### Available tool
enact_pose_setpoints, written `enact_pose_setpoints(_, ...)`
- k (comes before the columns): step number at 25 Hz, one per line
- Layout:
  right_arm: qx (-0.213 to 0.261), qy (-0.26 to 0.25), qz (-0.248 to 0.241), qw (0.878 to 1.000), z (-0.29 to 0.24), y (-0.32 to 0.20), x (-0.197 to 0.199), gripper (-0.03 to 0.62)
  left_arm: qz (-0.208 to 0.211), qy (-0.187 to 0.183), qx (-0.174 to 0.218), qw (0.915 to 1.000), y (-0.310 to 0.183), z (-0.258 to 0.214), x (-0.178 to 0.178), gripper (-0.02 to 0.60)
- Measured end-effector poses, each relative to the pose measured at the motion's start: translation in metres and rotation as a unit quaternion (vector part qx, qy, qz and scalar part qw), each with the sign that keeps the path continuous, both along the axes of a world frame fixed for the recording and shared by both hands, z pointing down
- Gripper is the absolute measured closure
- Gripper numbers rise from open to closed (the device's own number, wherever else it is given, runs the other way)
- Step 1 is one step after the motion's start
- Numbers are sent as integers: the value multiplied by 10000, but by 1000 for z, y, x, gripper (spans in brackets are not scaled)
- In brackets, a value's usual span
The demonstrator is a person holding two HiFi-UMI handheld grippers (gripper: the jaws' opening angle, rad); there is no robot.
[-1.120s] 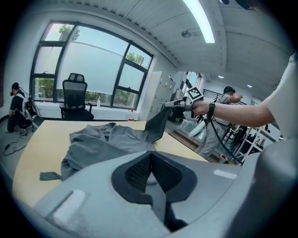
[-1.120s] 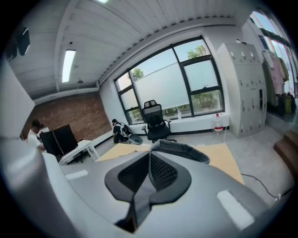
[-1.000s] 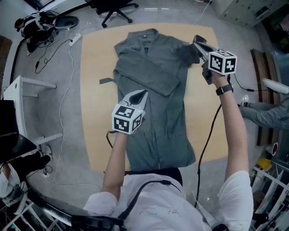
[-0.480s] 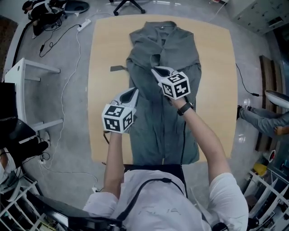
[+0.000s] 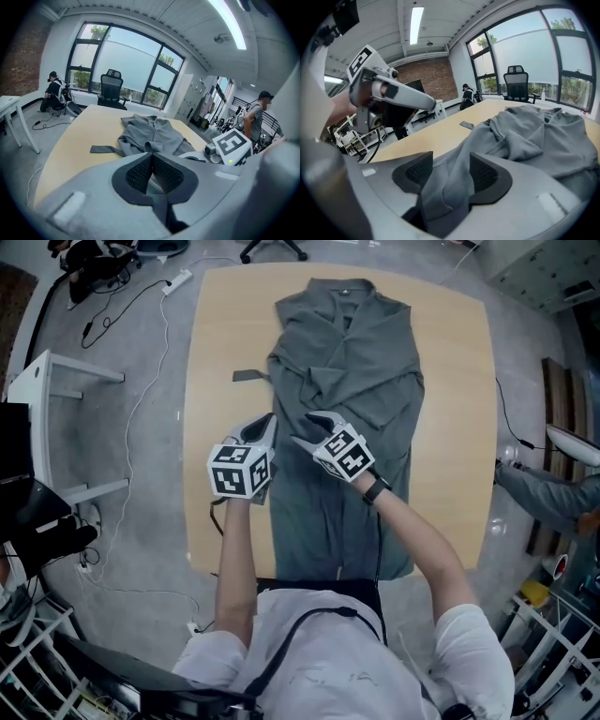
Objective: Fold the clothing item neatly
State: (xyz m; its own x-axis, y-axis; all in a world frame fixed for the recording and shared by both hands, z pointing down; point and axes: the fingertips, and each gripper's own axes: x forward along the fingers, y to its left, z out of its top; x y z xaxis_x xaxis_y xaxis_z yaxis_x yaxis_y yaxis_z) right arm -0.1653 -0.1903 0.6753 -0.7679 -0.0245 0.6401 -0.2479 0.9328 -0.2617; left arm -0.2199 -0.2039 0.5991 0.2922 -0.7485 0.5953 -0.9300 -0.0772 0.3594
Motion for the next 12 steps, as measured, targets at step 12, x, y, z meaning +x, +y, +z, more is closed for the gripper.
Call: enact_pose_setpoints(12, 573, 407, 1630, 9841, -2, -117, 110, 382, 557, 215, -774, 9952, -98, 81, 61, 468)
